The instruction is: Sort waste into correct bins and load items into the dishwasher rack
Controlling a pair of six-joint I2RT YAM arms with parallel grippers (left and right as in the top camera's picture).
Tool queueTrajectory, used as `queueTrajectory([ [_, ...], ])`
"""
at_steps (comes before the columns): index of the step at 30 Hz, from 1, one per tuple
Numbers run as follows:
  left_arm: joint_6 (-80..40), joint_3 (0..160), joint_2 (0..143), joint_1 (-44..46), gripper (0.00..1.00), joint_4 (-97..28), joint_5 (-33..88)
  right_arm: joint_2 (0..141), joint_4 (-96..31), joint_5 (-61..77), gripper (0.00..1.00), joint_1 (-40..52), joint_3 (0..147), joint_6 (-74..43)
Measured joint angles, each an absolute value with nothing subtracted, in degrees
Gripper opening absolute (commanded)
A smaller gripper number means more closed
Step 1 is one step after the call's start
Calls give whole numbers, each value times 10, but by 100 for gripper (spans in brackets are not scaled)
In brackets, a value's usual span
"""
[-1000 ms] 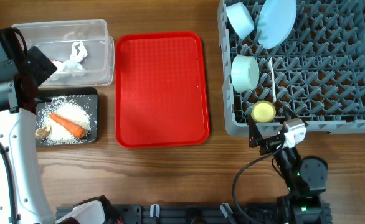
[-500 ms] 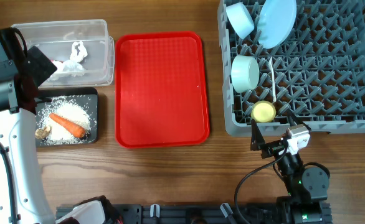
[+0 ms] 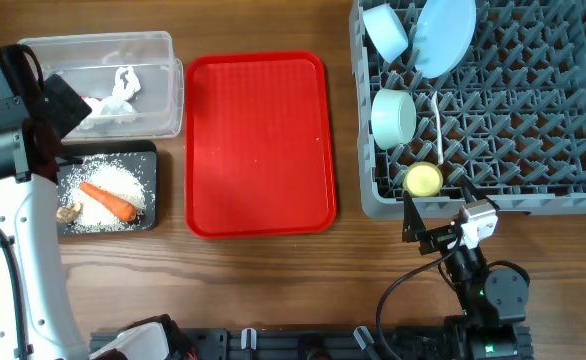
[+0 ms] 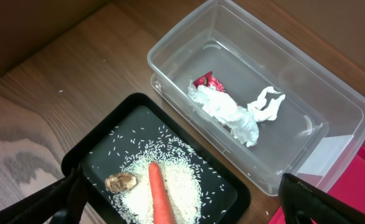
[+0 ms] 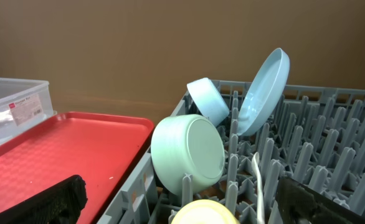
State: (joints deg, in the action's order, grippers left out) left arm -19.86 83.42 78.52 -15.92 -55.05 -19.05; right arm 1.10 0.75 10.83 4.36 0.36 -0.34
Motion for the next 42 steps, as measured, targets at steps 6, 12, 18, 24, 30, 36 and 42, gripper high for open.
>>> queueTrajectory([
  [6,-199,834,744,-136,100,-551,-190,11,8,108,100,44,4,-3],
  [12,-199,830,619,-75,100,-548,-193,11,7,108,100,44,4,-3],
  [18,-199,652,499,-24,100,-550,-195,10,6,106,100,44,4,-3],
  [24,-199,415,362,-23,100,-538,-204,8,6,104,100,44,4,-3],
  [30,-199,347,245,-30,100,-526,-217,8,6,104,100,44,4,-3],
  [36,-199,305,172,-31,100,-548,-220,8,6,104,100,44,4,-3],
  [42,-199,215,96,-31,100,-307,-178,8,6,104,100,44,4,-2],
])
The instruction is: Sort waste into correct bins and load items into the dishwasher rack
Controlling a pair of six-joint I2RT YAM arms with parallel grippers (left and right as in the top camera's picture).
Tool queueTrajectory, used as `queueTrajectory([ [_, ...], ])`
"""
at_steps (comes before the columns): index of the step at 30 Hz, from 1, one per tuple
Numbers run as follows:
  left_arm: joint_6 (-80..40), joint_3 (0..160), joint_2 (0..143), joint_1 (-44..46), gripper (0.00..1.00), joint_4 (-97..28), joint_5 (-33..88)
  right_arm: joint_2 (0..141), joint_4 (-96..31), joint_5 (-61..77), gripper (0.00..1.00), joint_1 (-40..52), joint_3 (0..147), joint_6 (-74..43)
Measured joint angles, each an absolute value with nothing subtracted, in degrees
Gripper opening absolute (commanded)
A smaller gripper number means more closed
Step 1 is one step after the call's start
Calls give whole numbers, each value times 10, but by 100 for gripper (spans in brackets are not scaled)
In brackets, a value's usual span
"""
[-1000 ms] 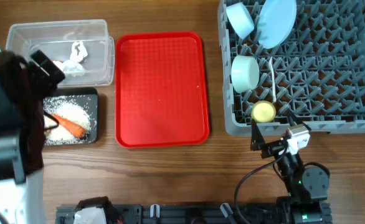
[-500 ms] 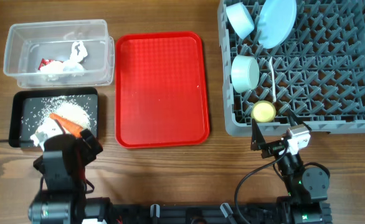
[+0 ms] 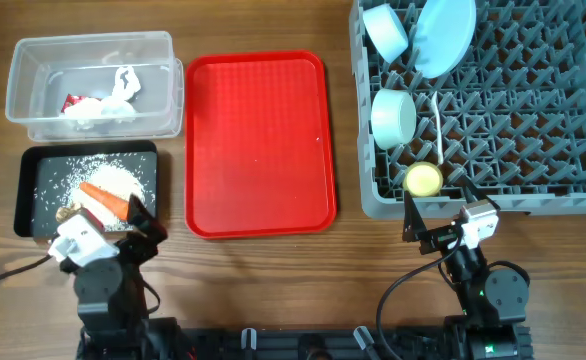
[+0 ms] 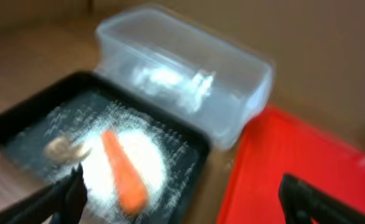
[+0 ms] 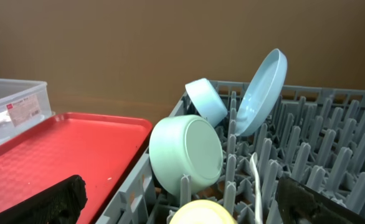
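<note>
A clear bin (image 3: 33,60) at the far left holds crumpled white paper (image 3: 108,100) and a red wrapper. In front of it a black tray (image 3: 23,190) carries rice, a carrot (image 3: 108,200) and a brown scrap. The red tray (image 3: 258,140) lies bare. At the right, the grey rack (image 3: 373,205) holds a blue plate (image 3: 443,35), a cup (image 3: 385,30), a green bowl (image 3: 393,117), a yellow cup (image 3: 423,179) and a white utensil (image 3: 438,125). My left gripper (image 3: 143,222) is open by the black tray's near right corner. My right gripper (image 3: 435,210) is open before the rack's near edge.
Both arm bases stand at the table's near edge. The left wrist view is blurred and shows the carrot (image 4: 121,171), the clear bin (image 4: 232,74) and the red tray (image 4: 307,155). The right wrist view faces the bowl (image 5: 185,155) and plate (image 5: 260,90).
My left arm was stretched up the table's left side with the gripper above the bin and black tray. Now it is folded low at the near edge. The right arm has barely moved.
</note>
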State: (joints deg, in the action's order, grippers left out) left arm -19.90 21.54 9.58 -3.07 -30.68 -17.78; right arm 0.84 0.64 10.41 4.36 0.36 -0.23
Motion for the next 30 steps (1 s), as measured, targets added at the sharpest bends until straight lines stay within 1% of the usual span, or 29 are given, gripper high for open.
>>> queueTrajectory([
  [1,-199,181,81,-31,100,-233,-164,8,6,104,100,44,4,-2],
  [2,-199,152,70,-31,100,-184,-152,8,6,104,100,44,4,-2],
  [4,-199,109,59,-31,100,-118,-135,8,6,104,100,44,4,-2],
  [8,-199,62,49,-31,100,-51,-110,8,6,104,100,44,4,-2],
  [15,-199,25,11,-31,100,-30,-90,8,6,104,100,44,4,-2],
  [30,-199,7,8,-31,100,-34,-84,8,6,104,100,44,4,-2],
])
